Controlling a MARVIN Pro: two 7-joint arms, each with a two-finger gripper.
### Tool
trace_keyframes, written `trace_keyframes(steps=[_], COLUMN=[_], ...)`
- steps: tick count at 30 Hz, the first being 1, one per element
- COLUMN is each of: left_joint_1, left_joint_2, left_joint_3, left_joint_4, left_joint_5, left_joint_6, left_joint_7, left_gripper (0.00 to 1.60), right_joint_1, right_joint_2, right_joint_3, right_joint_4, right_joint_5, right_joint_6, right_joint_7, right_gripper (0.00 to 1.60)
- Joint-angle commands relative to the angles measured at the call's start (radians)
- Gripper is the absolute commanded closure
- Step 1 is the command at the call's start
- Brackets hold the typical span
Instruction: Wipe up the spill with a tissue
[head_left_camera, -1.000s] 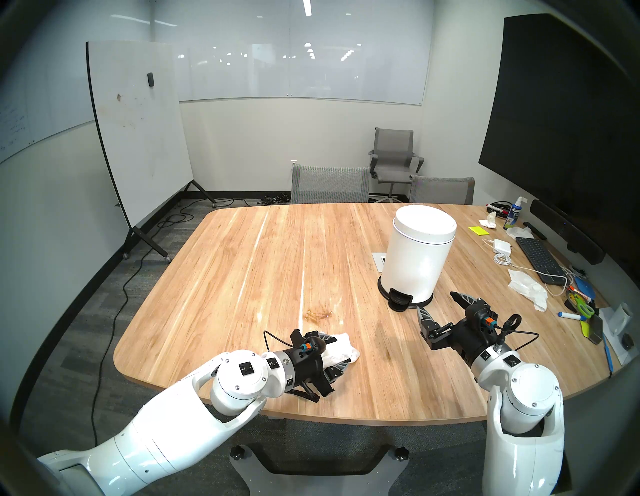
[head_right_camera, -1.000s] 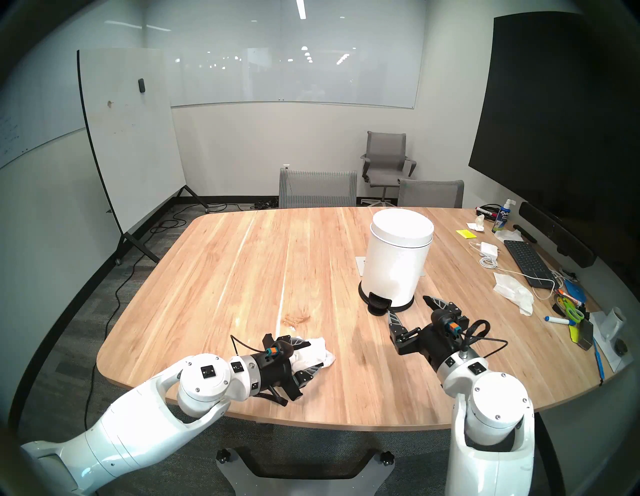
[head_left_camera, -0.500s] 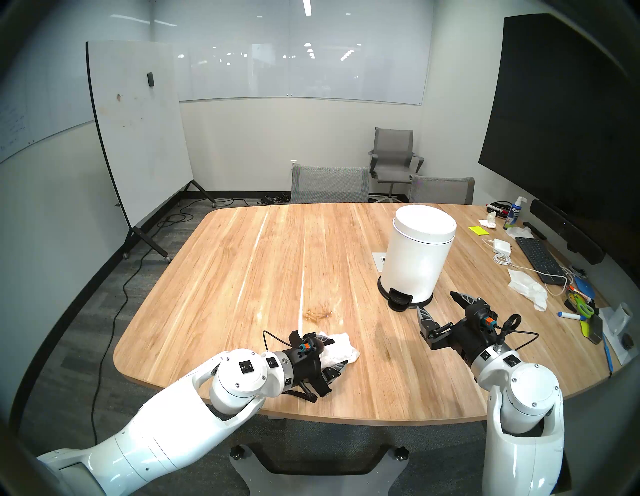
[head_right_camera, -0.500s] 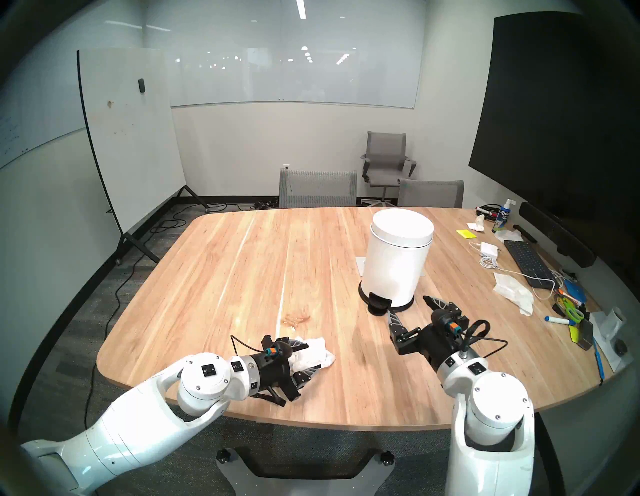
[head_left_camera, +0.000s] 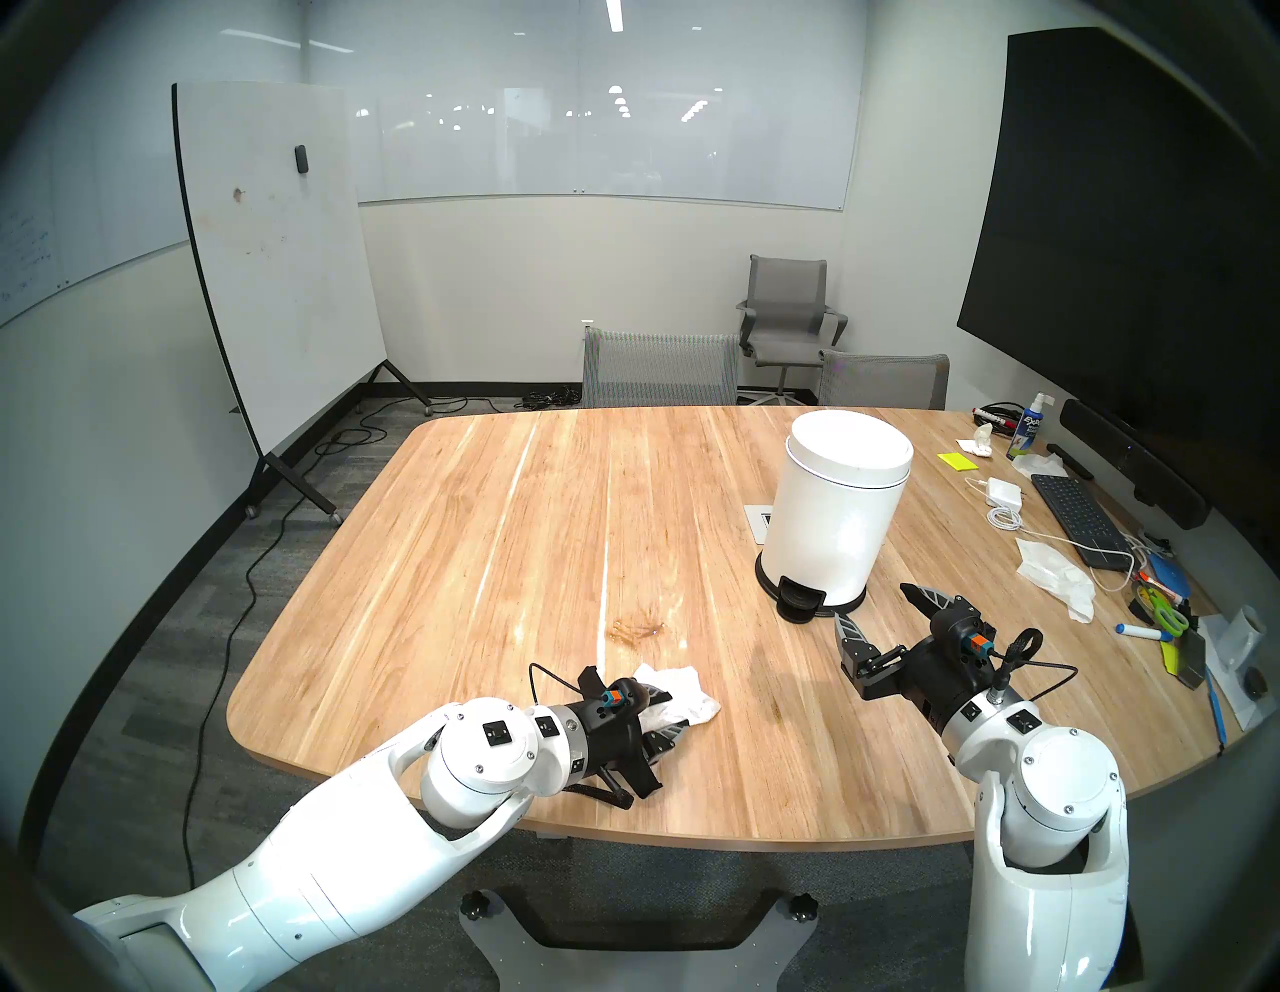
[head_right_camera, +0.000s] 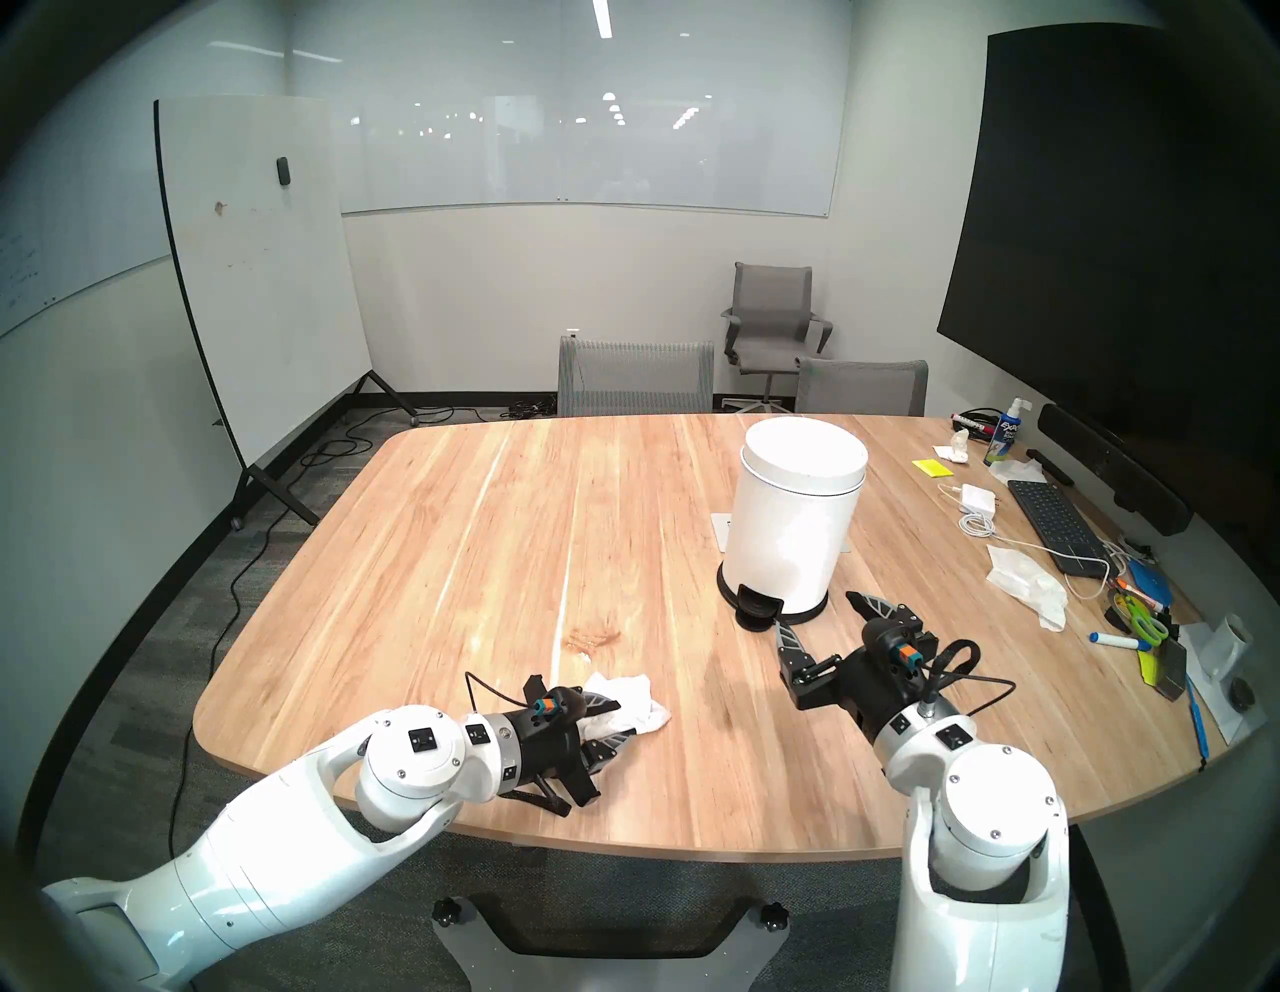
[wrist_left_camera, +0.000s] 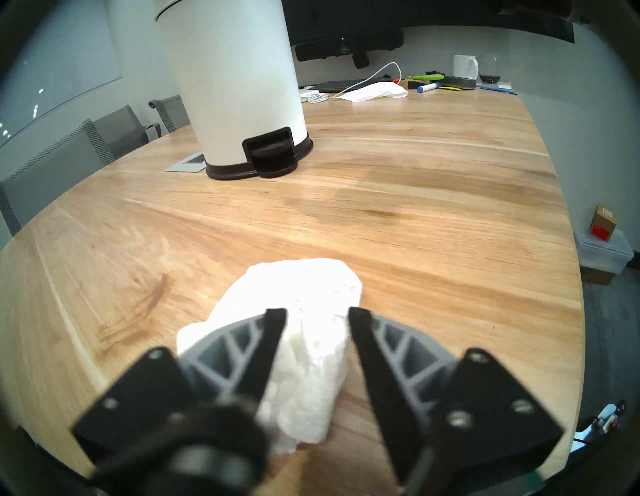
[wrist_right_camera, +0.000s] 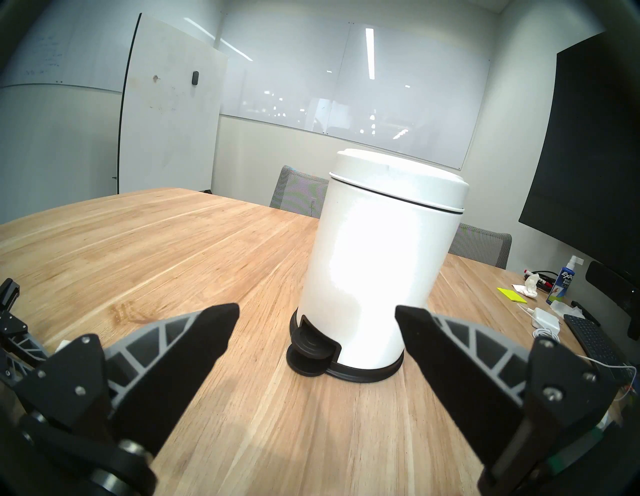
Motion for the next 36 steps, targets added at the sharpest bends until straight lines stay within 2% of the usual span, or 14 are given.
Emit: trace_keyframes(steps=[1, 8, 13, 18, 24, 25, 28, 29, 31, 35, 36], left_joint_1=[0.000, 0.023, 0.022, -0.005, -0.067, -0.085, -0.100, -0.119, -0.128, -0.160, -0.169], left_joint_2=[-0.003, 0.017, 0.014, -0.005, -0.059, -0.074, -0.086, -0.103, -0.113, -0.151, -0.163], left_joint_3=[-0.003, -0.024, -0.071, -0.121, -0.166, -0.176, -0.183, -0.191, -0.194, -0.208, -0.214], left_joint_4=[-0.020, -0.085, -0.161, -0.199, -0.151, -0.137, -0.109, -0.083, -0.065, -0.003, 0.008], left_joint_5=[-0.001, -0.037, -0.127, -0.227, -0.343, -0.374, -0.401, -0.428, -0.443, -0.506, -0.523], left_joint_6=[-0.004, 0.032, 0.144, 0.249, 0.380, 0.442, 0.445, 0.486, 0.501, 0.580, 0.624], left_joint_7=[0.002, -0.011, -0.047, -0.079, -0.086, -0.086, -0.087, -0.084, -0.081, -0.076, -0.070], left_gripper=[1.60, 1.60, 1.60, 1.60, 1.60, 1.60, 1.60, 1.60, 1.60, 1.60, 1.60], right_joint_1=[0.003, 0.003, 0.004, 0.005, 0.005, 0.005, 0.005, 0.005, 0.005, 0.005, 0.005], right_joint_2=[0.000, 0.000, 0.000, 0.001, 0.001, 0.000, 0.001, 0.001, 0.001, 0.001, 0.000], right_joint_3=[-0.003, -0.003, -0.002, -0.002, -0.002, -0.002, -0.002, -0.002, -0.002, -0.002, -0.002], right_joint_4=[-0.022, -0.021, -0.020, -0.018, -0.018, -0.019, -0.018, -0.018, -0.018, -0.018, -0.018], right_joint_5=[0.001, 0.001, 0.001, 0.001, 0.001, 0.001, 0.001, 0.001, 0.001, 0.001, 0.001], right_joint_6=[-0.001, -0.002, -0.003, -0.003, -0.003, -0.003, -0.003, -0.003, -0.003, -0.003, -0.003], right_joint_7=[0.000, 0.000, 0.001, 0.001, 0.001, 0.001, 0.001, 0.001, 0.001, 0.001, 0.001], right_gripper=[0.00, 0.00, 0.00, 0.00, 0.00, 0.00, 0.00, 0.00, 0.00, 0.00, 0.00])
